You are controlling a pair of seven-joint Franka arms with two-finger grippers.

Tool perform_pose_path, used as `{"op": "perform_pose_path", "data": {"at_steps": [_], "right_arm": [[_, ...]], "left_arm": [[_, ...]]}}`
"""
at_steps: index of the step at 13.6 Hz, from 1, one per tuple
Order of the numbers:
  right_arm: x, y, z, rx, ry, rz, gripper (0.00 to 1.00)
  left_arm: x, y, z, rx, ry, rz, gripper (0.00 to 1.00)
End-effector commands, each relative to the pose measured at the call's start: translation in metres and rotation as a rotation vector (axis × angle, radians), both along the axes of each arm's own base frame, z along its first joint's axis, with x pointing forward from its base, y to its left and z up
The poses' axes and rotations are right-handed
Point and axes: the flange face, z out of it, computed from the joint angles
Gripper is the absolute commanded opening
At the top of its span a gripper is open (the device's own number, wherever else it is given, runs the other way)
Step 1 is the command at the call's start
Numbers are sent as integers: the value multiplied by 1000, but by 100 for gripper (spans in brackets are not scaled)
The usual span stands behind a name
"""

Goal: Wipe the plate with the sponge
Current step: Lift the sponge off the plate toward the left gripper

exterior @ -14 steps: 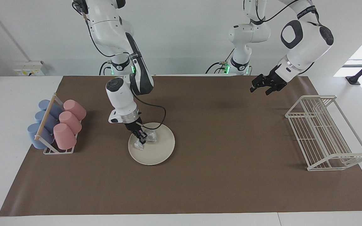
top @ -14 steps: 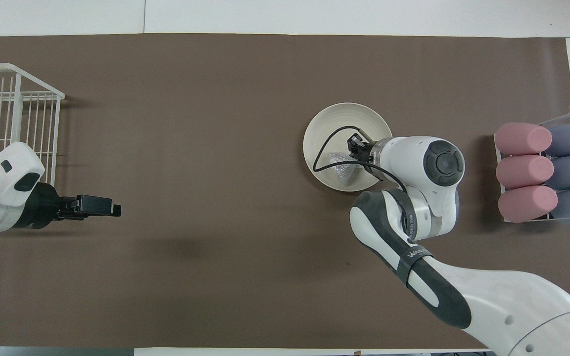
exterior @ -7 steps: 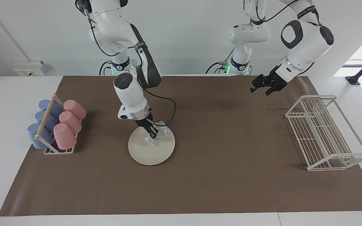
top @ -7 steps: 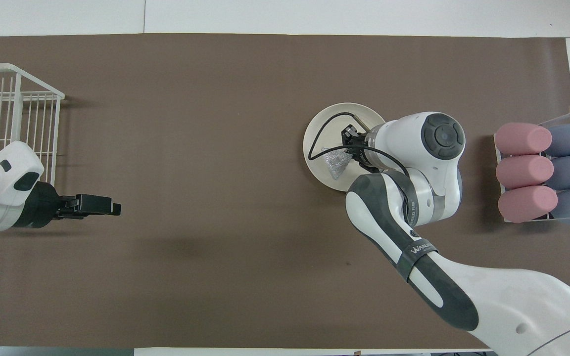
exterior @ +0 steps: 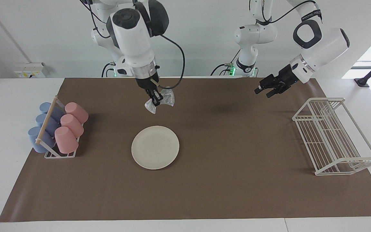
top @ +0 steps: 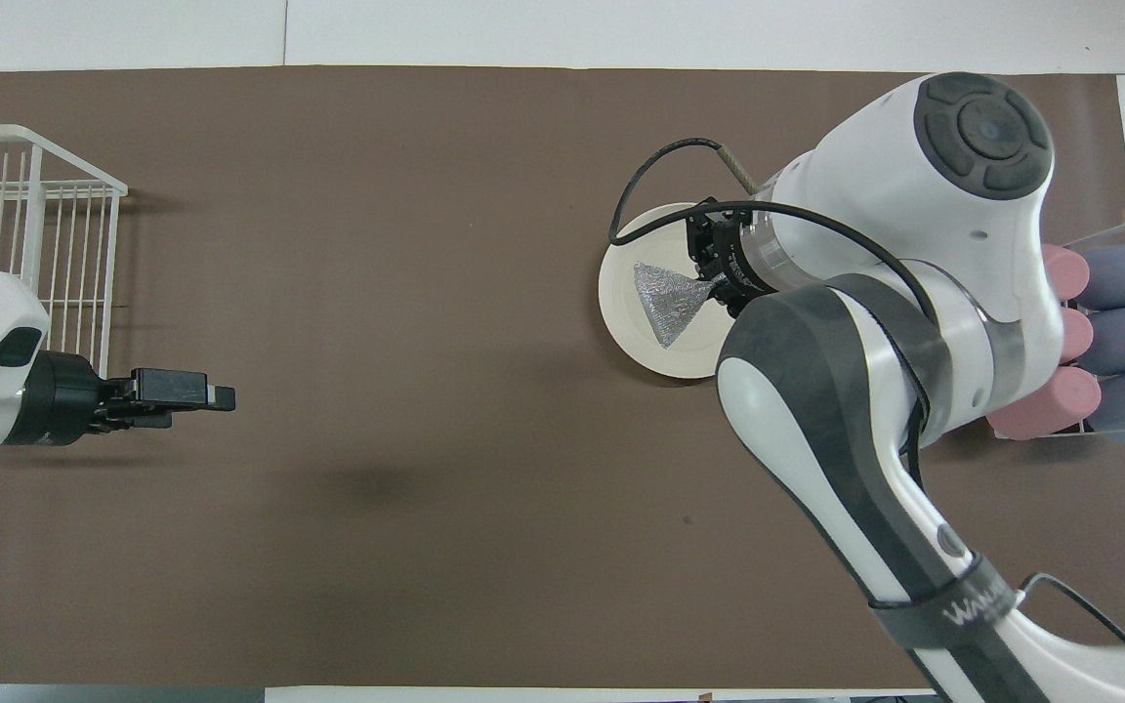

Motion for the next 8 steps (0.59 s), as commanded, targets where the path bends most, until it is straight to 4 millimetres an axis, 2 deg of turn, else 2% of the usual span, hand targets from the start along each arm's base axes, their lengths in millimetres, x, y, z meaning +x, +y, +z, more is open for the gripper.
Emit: {"op": "perform_pose_path", "data": {"at_steps": [1, 4, 6, 8], "right_arm": [[-13, 28, 27, -68, 11, -84, 0], [-38, 80, 30, -46, -16, -140, 0], [-51, 105, 28, -32, -14, -228, 0], [-66, 141, 20, -17, -36, -237, 0]], "left_arm": [[4, -14, 12, -176, 28, 53, 100], [6, -32, 25, -362, 64, 125, 100], [3, -60, 33, -455, 97, 130, 100], [-4, -89, 34, -492, 123, 105, 100]]}}
